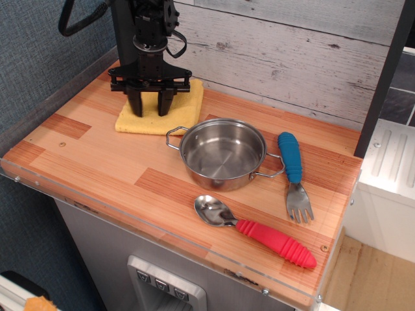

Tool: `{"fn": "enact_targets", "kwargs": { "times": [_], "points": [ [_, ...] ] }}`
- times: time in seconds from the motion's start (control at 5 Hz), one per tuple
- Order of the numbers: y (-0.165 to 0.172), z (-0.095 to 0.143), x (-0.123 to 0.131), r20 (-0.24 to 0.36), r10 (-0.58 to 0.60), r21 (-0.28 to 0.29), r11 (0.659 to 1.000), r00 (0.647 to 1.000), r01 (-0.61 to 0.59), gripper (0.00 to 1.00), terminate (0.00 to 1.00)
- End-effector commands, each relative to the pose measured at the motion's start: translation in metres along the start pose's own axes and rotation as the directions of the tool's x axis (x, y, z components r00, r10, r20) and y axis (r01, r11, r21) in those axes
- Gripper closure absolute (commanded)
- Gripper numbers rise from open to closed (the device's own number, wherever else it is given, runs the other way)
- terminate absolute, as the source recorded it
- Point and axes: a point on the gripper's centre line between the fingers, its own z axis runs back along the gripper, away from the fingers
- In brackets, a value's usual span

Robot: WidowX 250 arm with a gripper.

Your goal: PICK UP THE YELLOW TOWEL AND PUT THE ANOTHER SIDE OF THE TABLE

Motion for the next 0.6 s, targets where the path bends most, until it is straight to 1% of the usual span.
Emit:
{"fn": "enact_targets", "kwargs": {
  "times": [0.0, 0.2, 0.4],
  "points": [
    [-0.002, 0.056, 0.024, 0.123, 0.043, -0.059, 0.998, 0.991, -0.036, 0.00, 0.00],
    [0.001, 0.069, 0.028, 0.147, 0.084, -0.013, 0.996, 0.986, -0.083, 0.00, 0.00],
    [0.003, 0.076, 0.029, 0.154, 0.095, -0.005, 0.995, 0.983, -0.096, 0.00, 0.00]
  ]
}}
